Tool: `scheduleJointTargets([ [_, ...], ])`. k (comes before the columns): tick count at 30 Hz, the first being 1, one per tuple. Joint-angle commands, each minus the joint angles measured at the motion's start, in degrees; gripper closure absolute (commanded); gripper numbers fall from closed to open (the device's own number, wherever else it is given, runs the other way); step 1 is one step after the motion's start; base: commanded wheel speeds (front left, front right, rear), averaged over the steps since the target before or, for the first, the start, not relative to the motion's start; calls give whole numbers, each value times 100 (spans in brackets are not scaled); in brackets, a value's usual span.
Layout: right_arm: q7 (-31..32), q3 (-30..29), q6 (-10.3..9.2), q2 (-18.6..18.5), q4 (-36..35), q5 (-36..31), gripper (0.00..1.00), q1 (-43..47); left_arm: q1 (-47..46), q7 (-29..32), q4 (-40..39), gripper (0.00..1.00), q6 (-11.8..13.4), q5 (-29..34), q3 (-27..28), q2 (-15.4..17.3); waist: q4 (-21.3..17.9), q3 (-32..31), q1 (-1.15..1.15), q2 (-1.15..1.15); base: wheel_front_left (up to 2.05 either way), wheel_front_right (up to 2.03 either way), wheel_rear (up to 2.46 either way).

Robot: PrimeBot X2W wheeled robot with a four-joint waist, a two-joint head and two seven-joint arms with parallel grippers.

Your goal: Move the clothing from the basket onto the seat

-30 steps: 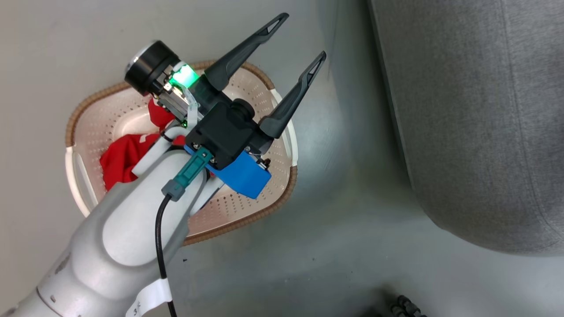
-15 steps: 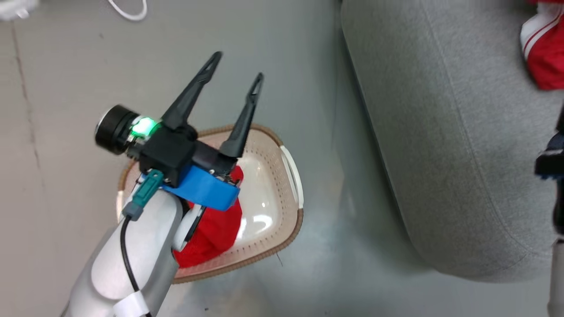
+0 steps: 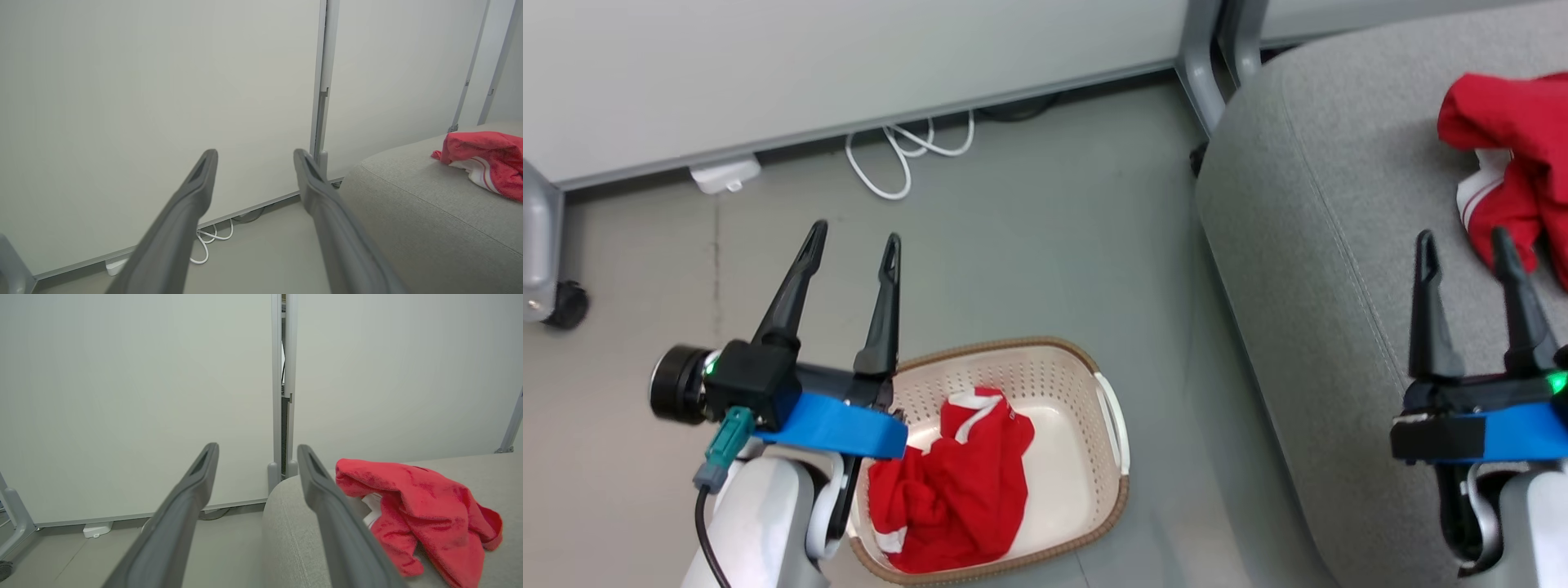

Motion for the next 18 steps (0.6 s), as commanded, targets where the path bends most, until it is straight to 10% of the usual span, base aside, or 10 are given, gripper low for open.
scheduleJointTargets([
  [1,1,52,1,37,-47,34,0,164,151,-27,23,0,-18,65,88,-38,197,-278,2,0,0,0,0],
  [18,1,712,1,227,45,41,0,957,1278,-27,24,0,-168,411,1083,-420,711,-1013,2,0,0,0,0],
])
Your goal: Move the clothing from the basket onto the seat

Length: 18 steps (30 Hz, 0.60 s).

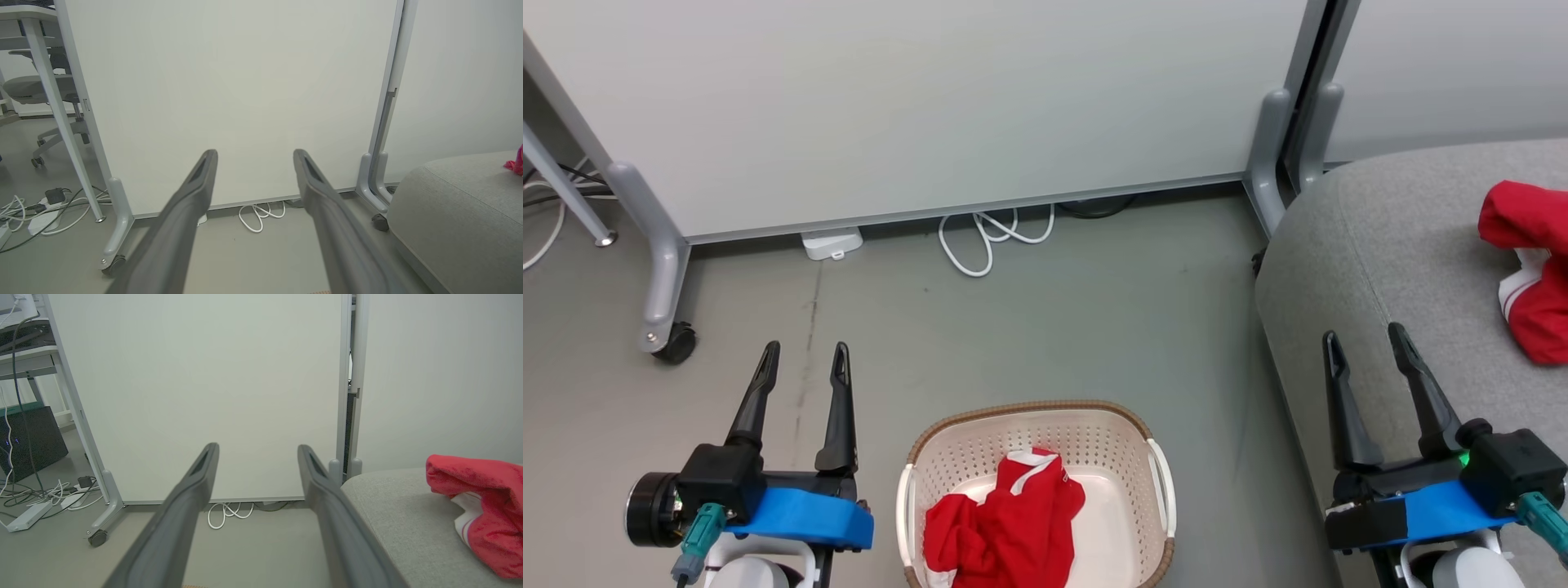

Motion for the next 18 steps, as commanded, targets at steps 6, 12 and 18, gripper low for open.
scheduleJointTargets([
  [6,-1,14,1,42,138,-32,0,145,137,-27,-2,0,-67,95,148,-103,145,-105,1,0,0,0,0],
  [12,0,28,1,52,269,-60,0,210,187,-27,51,0,-98,123,227,-160,202,-126,1,0,0,0,0],
  [18,0,45,1,54,305,22,0,247,179,-27,70,0,-118,154,261,-186,216,-125,1,0,0,0,0],
])
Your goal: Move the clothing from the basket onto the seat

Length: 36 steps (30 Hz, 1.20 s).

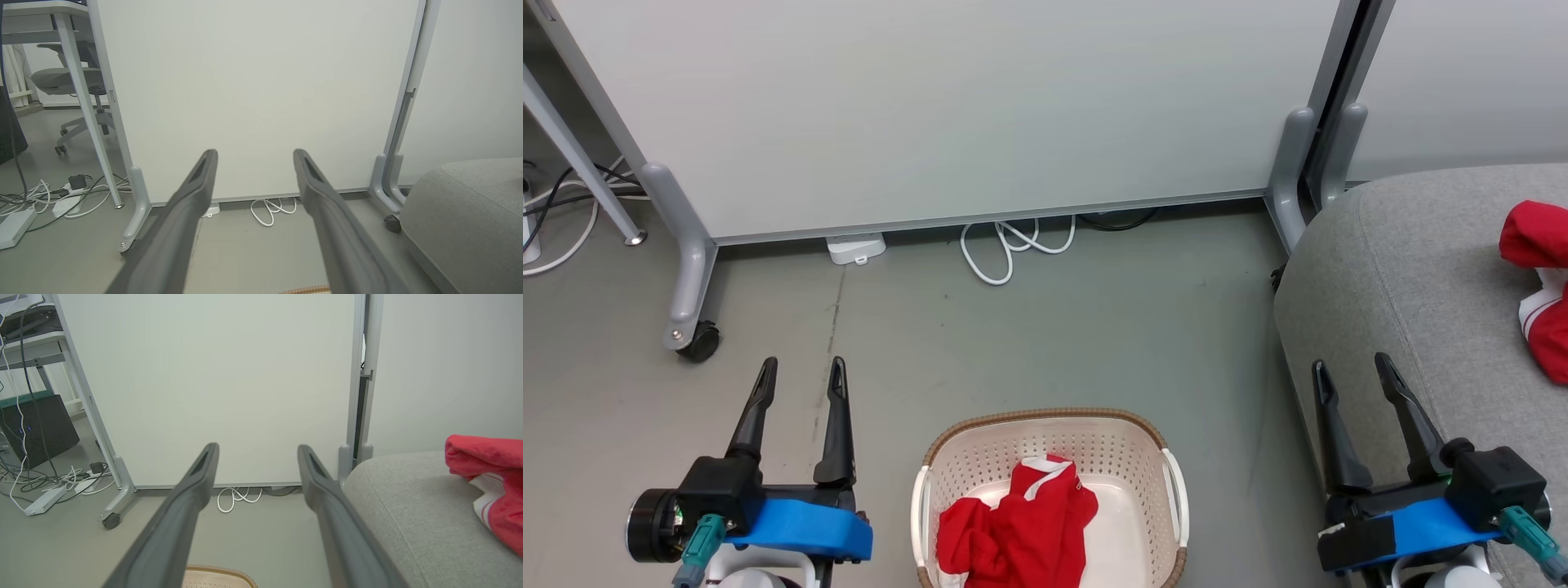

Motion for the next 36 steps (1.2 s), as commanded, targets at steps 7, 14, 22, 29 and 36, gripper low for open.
scheduleJointTargets([
  [7,-1,31,1,15,32,37,0,70,13,-28,12,0,-39,56,39,-22,-22,-5,0,-1,0,0,0],
  [14,-1,-61,1,15,-29,8,0,-72,-348,-28,85,0,-67,104,-131,-27,-27,149,0,-1,0,0,0],
  [22,-1,-91,1,12,-203,-45,0,-429,-1203,-25,663,0,-62,-26,-807,254,-275,678,0,-1,0,0,0],
  [29,0,-18,1,12,-414,-55,0,-970,-2130,-23,1409,0,-63,-327,-1615,669,-717,1559,0,-1,0,0,0],
  [36,0,39,1,13,-600,-29,0,-1564,-3064,-23,2322,0,-63,-788,-2735,1042,-1109,2430,0,-1,0,0,0],
])
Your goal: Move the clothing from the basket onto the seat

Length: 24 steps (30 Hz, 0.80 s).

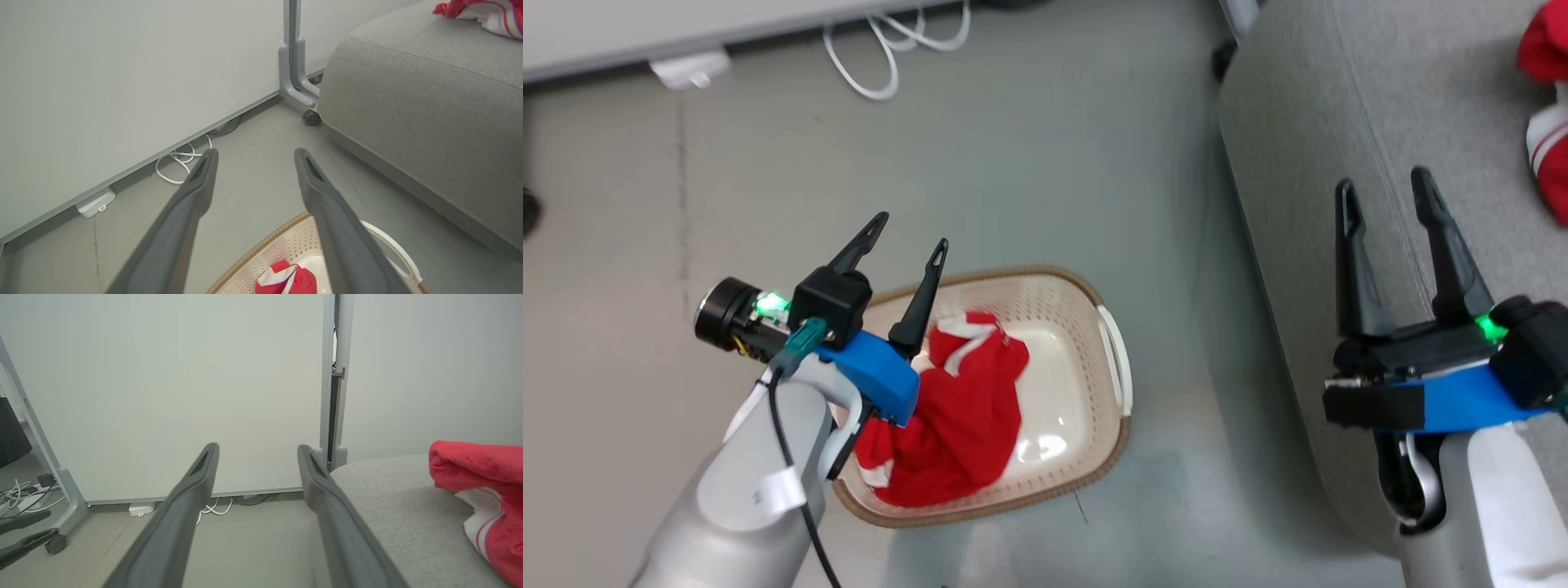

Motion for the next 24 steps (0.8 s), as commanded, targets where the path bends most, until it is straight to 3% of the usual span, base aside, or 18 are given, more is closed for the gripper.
scheduleJointTargets([
  [1,-1,8,1,6,-35,1,0,-165,-196,-18,135,0,-7,-56,-155,73,-343,520,-1,0,0,0,0],
  [13,-1,152,1,7,-327,18,0,-839,-1512,250,1679,0,-7,-986,-2280,250,-700,1771,-1,0,0,0,0],
  [24,0,231,1,8,-690,21,0,-1084,-2225,623,2489,0,-7,-1775,-3381,429,-884,2691,-1,0,0,0,0],
])
